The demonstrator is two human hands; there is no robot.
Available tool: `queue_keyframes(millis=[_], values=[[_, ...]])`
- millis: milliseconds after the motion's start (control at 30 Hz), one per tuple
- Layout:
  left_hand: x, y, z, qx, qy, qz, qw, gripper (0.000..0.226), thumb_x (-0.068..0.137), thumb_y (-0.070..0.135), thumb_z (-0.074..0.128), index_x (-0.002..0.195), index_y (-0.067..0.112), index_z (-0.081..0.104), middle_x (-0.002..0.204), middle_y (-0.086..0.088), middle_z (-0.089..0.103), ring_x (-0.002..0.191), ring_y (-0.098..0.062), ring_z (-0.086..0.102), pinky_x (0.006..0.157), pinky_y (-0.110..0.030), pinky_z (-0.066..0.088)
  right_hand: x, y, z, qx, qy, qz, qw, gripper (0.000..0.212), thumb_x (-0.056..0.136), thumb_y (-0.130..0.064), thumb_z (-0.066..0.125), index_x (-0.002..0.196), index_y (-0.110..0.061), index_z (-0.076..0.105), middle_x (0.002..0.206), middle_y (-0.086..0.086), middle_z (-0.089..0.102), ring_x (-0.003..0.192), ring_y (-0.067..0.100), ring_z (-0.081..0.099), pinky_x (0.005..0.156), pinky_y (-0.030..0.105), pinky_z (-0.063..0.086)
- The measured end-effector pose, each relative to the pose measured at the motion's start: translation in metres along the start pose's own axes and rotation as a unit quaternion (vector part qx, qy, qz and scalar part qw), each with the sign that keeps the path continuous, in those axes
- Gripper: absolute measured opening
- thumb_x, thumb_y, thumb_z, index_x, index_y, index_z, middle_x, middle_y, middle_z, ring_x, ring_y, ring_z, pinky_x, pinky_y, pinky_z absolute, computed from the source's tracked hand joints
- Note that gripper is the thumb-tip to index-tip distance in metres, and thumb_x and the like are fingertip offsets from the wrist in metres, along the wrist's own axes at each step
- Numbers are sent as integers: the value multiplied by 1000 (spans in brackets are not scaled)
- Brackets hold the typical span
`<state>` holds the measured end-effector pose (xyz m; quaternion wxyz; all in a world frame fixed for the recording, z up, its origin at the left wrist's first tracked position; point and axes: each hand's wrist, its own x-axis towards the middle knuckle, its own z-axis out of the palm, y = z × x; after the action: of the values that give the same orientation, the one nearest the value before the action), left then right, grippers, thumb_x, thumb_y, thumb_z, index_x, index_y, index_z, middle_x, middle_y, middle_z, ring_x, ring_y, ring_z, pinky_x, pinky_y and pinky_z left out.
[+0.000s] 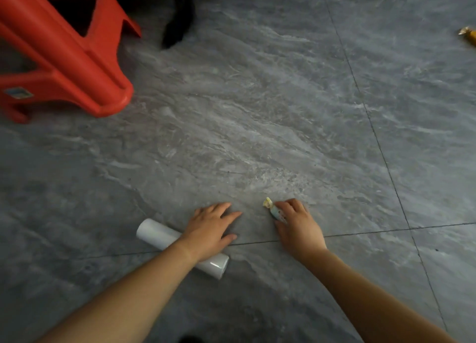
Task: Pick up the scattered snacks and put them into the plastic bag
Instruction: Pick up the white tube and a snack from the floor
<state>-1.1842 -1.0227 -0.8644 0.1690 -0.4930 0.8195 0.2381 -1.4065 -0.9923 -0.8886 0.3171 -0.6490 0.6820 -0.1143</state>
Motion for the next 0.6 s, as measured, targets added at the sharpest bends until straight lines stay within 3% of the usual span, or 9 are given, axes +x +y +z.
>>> queue_keyframes(millis=[100,200,267,400,600], values=[[-36,-30,2,-23,25,-20,999,74,73,66,21,137,32,40,145,2,40,133,-20,38,106,-37,28,0,-14,10,16,1,-23,1000,38,85,-18,57,122,-17,51,120,4,52,108,26,52,79,40,51],[-66,-58,7,-46,6,-8,999,67,71,68,35,123,30,54,121,3,59,111,-18,56,96,-27,36,-2,-20,14,6,-15,-39,999,38,85,-19,58,122,-17,51,119,5,52,108,26,52,81,40,51],[-78,-72,13,-48,-13,-7,999,57,71,69,43,116,35,54,106,8,64,96,-12,60,87,-22,42,-4,-20,14,-13,-25,-42,999,36,86,-19,57,121,-17,51,118,5,52,107,26,52,78,40,51],[-71,-70,15,-56,7,-10,998,64,70,71,35,123,39,50,116,8,60,108,-15,55,94,-28,38,-8,-6,2,-37,-4,-10,999,30,84,-16,58,115,-16,56,114,7,55,105,31,53,72,41,49],[-36,-34,15,-149,131,-163,967,77,67,76,24,118,27,54,114,-3,62,105,-27,58,83,-36,46,-22,18,-15,-53,21,53,997,37,84,-22,60,119,-18,52,113,6,53,105,29,52,67,39,49]])
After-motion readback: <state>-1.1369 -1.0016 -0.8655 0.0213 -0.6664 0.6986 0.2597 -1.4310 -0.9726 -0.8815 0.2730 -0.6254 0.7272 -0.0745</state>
